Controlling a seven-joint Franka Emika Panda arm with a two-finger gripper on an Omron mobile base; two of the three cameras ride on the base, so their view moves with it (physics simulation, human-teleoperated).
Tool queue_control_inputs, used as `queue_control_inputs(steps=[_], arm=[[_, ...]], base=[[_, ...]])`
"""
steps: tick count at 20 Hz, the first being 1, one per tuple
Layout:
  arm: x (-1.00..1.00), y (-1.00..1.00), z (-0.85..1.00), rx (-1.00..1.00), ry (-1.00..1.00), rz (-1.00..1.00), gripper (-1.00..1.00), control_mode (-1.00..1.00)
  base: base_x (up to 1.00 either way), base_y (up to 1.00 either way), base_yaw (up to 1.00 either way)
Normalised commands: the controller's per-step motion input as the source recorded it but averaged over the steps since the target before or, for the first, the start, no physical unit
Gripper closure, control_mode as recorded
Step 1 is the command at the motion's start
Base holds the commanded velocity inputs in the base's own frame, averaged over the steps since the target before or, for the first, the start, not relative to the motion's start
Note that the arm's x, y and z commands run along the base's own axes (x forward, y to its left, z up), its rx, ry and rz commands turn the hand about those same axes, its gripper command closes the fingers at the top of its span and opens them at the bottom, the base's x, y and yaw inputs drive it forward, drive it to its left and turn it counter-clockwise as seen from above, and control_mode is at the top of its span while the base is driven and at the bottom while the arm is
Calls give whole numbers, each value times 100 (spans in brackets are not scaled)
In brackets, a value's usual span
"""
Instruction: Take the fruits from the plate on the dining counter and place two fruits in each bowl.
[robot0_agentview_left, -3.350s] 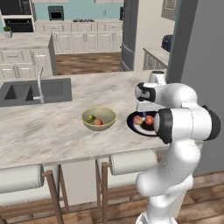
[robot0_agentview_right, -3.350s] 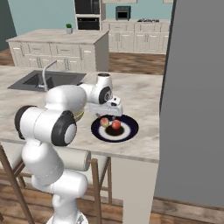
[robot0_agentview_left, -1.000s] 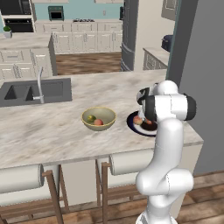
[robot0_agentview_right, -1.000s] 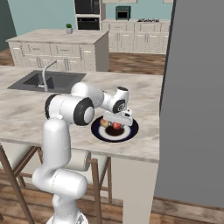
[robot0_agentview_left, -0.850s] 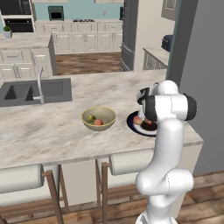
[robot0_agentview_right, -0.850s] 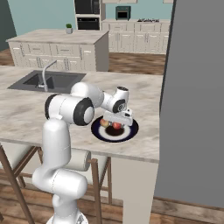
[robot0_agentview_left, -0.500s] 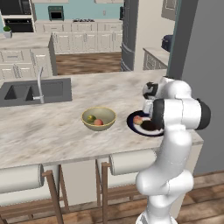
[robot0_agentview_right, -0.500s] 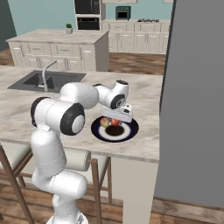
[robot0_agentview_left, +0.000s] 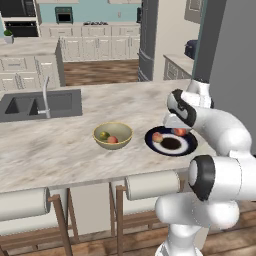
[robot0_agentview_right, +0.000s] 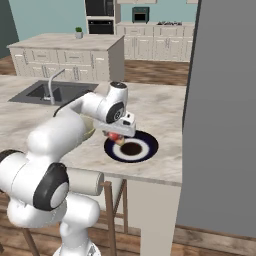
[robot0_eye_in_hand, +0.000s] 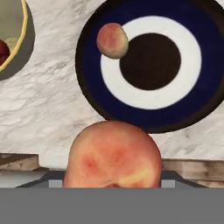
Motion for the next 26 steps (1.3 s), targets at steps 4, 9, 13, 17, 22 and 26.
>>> queue_control_inputs(steps=[4, 9, 13, 17, 22, 26], arm=[[-100, 15, 56, 0, 0, 2, 100, -100], [-94, 33, 43, -4, -1, 2, 100, -100], [-72, 35, 19, -4, -7, 1, 100, -100], [-53, 21, 12, -2, -7, 0, 100, -100], [0, 0, 0, 0, 0, 0, 100, -100], [-1, 0, 0, 0, 0, 0, 100, 100]], base=[[0, 0, 0], [0, 0, 0], [0, 0, 0], [0, 0, 0], [0, 0, 0], [-22, 13, 0]])
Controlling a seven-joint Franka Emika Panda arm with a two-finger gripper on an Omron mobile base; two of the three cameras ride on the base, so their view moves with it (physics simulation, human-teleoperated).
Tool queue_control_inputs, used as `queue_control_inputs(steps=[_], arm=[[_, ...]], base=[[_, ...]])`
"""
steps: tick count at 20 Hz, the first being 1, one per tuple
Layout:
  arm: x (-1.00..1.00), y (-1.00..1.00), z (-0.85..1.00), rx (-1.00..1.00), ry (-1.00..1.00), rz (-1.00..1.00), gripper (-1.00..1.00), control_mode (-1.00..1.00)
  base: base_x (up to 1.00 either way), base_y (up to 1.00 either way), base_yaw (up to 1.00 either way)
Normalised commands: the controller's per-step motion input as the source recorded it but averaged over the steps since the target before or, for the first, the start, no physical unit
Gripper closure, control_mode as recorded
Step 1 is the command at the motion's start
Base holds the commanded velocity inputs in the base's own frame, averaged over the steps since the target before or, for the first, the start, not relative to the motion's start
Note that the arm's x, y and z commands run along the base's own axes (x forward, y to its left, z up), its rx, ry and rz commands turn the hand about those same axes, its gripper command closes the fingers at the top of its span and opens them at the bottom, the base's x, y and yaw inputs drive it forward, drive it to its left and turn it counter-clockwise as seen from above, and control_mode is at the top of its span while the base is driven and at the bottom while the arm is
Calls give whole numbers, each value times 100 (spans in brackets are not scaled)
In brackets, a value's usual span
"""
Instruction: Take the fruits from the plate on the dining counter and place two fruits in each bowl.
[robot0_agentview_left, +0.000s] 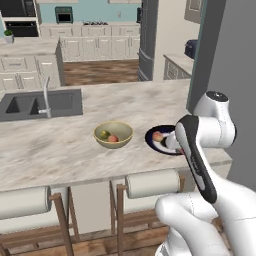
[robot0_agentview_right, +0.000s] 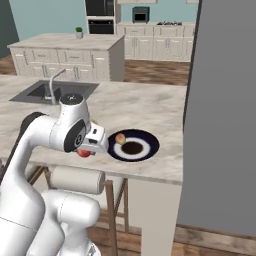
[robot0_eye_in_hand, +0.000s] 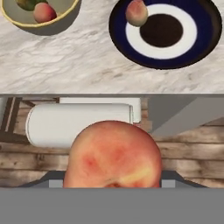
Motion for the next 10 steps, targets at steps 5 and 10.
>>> queue_control_inputs(steps=[5, 10], arm=[[0, 0, 0, 0, 0, 0, 100, 100], [0, 0, 0, 0, 0, 0, 100, 100]], base=[[-29, 100, 0], [-7, 100, 0]])
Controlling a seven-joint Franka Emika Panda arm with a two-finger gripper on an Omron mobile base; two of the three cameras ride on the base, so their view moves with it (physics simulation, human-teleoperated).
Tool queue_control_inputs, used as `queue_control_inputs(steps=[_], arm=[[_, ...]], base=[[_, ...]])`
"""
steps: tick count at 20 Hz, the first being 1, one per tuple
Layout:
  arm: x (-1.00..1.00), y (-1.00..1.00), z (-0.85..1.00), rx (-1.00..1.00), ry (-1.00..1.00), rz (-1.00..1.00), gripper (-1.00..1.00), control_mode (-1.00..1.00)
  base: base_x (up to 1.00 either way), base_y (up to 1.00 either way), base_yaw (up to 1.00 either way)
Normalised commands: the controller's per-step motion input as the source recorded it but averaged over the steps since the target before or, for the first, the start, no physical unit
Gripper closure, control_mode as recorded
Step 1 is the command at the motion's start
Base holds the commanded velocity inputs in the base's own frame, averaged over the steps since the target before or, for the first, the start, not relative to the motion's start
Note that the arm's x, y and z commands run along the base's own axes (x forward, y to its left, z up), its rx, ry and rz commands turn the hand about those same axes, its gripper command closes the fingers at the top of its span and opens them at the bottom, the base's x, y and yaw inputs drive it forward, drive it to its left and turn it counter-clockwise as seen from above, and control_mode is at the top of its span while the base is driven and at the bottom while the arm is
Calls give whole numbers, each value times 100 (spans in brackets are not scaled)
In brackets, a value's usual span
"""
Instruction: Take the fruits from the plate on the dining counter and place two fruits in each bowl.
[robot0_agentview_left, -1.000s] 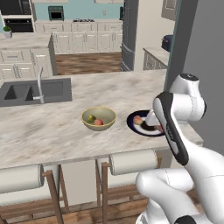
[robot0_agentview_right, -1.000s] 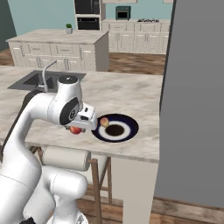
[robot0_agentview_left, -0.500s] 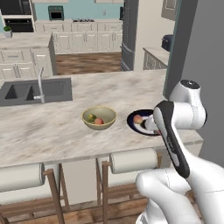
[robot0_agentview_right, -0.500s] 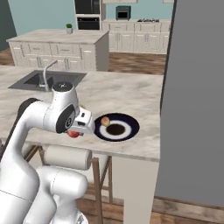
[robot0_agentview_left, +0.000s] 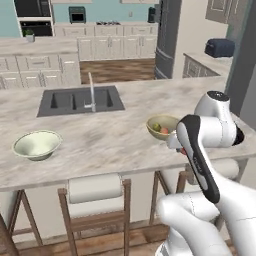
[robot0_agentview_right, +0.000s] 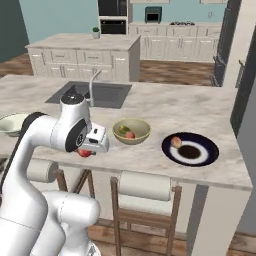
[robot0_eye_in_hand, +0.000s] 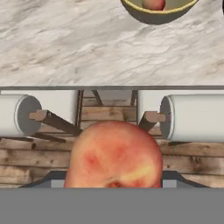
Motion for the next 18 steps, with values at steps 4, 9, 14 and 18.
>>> queue_control_inputs(steps=[4, 9, 14, 18], arm=[[0, 0, 0, 0, 0, 0, 100, 100], [0, 0, 0, 0, 0, 0, 100, 100], [0, 0, 0, 0, 0, 0, 100, 100], [0, 0, 0, 0, 0, 0, 100, 100]], base=[[0, 100, 7], [0, 100, 1], [8, 100, 0], [32, 69, 0]])
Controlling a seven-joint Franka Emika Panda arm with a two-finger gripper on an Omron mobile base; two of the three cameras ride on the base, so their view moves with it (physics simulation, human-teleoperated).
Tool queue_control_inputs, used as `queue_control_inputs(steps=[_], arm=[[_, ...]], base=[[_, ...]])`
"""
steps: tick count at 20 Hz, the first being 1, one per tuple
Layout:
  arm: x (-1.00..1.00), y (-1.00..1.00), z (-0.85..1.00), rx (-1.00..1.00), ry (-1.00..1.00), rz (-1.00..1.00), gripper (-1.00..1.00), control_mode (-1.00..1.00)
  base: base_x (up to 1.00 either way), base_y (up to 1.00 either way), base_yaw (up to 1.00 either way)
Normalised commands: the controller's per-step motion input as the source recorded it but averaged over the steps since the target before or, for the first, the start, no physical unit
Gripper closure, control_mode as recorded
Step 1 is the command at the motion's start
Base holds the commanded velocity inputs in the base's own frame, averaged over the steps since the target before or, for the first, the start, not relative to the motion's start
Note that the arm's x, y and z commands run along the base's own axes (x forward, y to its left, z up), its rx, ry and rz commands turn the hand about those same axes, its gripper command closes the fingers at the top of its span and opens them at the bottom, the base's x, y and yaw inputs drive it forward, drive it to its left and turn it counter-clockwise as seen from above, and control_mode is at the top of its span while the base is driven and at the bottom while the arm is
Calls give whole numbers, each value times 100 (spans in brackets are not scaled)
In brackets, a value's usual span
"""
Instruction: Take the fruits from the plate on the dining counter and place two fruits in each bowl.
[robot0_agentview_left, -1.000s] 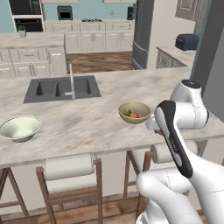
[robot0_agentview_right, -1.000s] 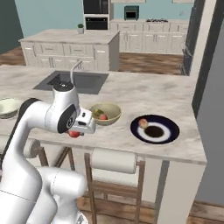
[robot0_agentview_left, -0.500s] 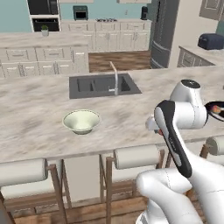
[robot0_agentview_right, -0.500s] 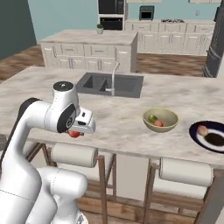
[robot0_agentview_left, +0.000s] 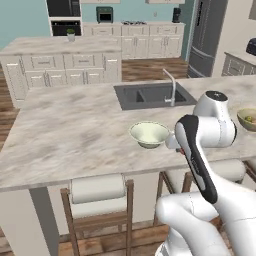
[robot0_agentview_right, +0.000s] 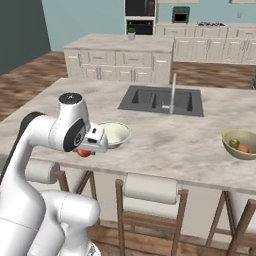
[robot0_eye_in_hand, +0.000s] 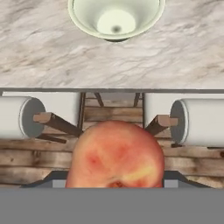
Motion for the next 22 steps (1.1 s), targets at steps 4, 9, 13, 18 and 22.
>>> queue_control_inputs(steps=[4, 9, 13, 18, 22], arm=[[0, 0, 0, 0, 0, 0, 100, 100], [0, 0, 0, 0, 0, 0, 100, 100], [78, 1, 0, 0, 8, 8, 100, -100], [100, 3, -15, -1, 1, 4, 100, -100], [99, 14, -39, -11, 0, 0, 100, -100]], base=[[74, 24, 2], [61, 0, 11], [0, 0, 0], [0, 0, 0], [0, 0, 0]])
